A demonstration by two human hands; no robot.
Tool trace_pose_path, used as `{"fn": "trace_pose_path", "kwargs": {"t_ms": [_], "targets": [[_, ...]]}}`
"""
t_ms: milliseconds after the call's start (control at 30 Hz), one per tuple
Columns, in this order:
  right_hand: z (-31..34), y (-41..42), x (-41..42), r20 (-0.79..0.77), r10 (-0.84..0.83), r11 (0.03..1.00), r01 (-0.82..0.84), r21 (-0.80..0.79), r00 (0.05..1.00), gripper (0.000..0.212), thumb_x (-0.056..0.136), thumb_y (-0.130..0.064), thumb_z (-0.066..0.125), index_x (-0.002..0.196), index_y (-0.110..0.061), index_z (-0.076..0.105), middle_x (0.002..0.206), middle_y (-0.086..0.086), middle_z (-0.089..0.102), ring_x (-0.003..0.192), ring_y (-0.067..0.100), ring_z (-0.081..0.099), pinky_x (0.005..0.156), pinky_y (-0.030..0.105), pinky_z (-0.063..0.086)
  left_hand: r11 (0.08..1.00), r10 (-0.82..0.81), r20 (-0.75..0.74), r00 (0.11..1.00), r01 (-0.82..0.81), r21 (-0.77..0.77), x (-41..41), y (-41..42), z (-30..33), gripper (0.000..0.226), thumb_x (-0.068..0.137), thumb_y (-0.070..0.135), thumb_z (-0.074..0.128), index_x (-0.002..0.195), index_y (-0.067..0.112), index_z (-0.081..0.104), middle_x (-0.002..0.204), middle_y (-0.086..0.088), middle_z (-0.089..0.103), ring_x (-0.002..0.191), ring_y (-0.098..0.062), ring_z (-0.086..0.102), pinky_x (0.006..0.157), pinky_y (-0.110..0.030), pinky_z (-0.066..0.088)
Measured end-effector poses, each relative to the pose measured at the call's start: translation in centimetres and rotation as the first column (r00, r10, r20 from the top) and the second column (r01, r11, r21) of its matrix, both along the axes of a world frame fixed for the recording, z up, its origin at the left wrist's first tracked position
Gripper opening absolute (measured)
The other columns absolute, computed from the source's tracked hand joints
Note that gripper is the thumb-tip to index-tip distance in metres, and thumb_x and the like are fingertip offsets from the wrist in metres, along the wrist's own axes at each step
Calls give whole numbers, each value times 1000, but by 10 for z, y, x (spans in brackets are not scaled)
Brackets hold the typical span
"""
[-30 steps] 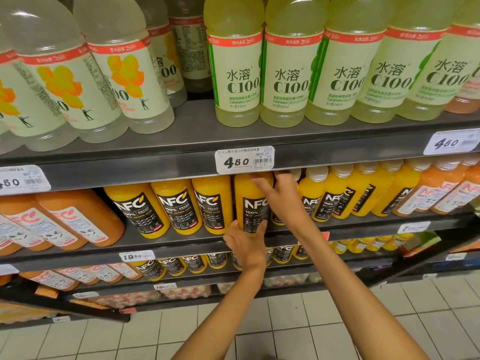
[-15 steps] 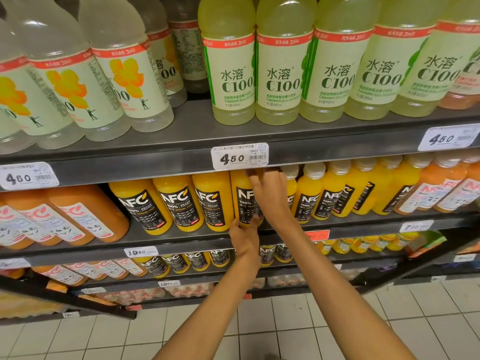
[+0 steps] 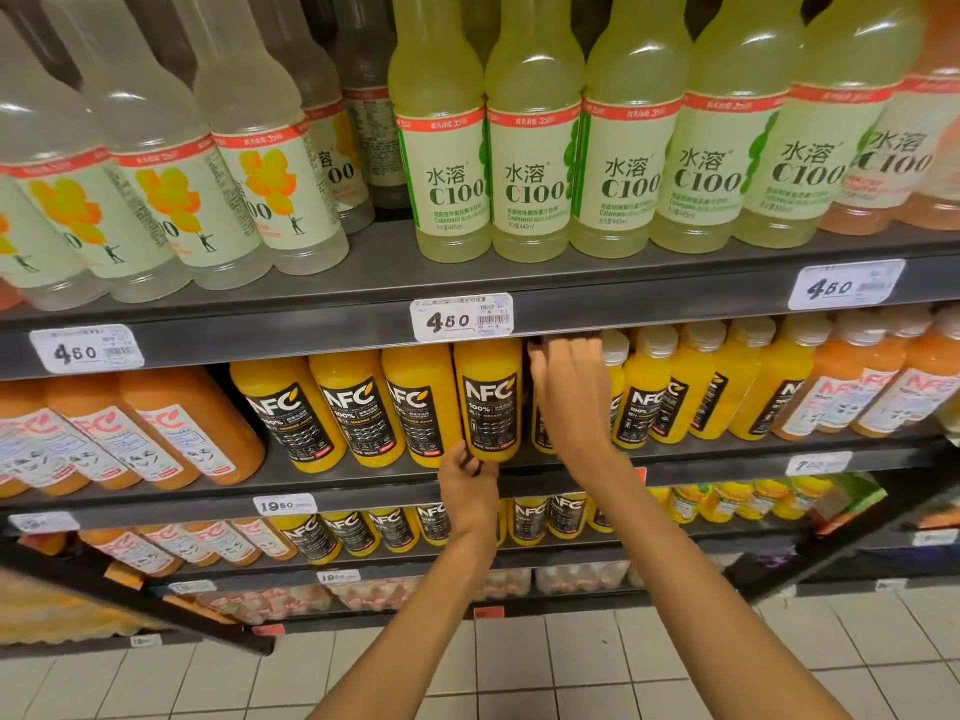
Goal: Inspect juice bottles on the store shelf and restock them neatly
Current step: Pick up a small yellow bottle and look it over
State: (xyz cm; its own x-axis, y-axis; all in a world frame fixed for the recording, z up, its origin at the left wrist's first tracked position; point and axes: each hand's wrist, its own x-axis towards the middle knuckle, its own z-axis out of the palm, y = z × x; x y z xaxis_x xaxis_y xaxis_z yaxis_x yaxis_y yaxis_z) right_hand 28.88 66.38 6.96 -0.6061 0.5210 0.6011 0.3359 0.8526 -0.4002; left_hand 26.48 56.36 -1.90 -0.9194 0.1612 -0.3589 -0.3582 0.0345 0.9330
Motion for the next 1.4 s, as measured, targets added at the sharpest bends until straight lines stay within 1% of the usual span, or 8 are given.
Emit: {"fn": "trace_pose_path", "kwargs": {"t_ms": [167,367,567,800,967,1100,1300,1400], "targets": [[-3,16,6,202,-23,976,-21,216,979,32,86,-23,69,62,-4,60,56,12,60,57,25,54,62,34,43,994,-90,-187,978,75,-85,17,13,9,19,93,-8,45,100,1,59,87,-6,57,76,-8,53,65,-9,49],[-12,19,10,335,-32,962,-62,266,942,30,93,-37,56,91,-8,61,83,7,61,78,23,53,73,33,41,975,-223,-253,941,214,-63,26,22,15,34,86,-16,50,117,-3,53,110,-16,61,101,-23,58,78,-11,48],[-23,15,22,95,312,943,-296,-152,946,35,86,-15,68,117,-6,56,114,15,51,92,25,56,68,25,45,950,-312,-215,925,298,-97,27,20,3,48,84,-12,57,128,4,45,129,-15,52,117,-26,52,95,-28,46],[-19,27,48,-142,310,870,-341,-355,940,31,90,-23,63,119,-14,56,111,6,60,93,20,58,71,30,47,908,-418,-257,872,394,-141,36,14,-7,68,81,1,68,139,15,35,140,-1,41,127,-12,39,106,-25,35],[10,34,65,-250,306,839,-384,-386,919,34,84,-26,70,116,-15,62,106,2,66,91,21,63,71,45,54,899,-438,-360,824,400,-178,48,-2,6,73,73,19,79,132,31,38,127,16,44,119,0,42,80,-1,37],[21,33,74,-376,253,673,-441,-593,891,29,83,-21,72,110,-17,66,98,-5,67,89,15,65,75,35,57,784,-619,-381,687,570,-246,56,-20,28,76,74,21,79,131,43,34,113,33,51,103,23,48,78,1,40],[21,18,75,-416,138,544,-420,-726,899,31,80,-33,73,108,-24,64,98,-2,70,86,8,68,70,21,53,760,-642,-299,706,636,-129,72,-44,54,53,74,16,78,109,45,51,100,22,67,95,5,62,75,-14,51],[23,12,75,-506,178,186,-533,-825,844,43,83,-52,58,115,-22,60,98,0,73,86,9,69,70,23,53,732,-675,-193,712,679,-54,77,-56,64,47,66,33,75,108,39,56,101,14,70,94,-4,66,78,-22,52]]}}
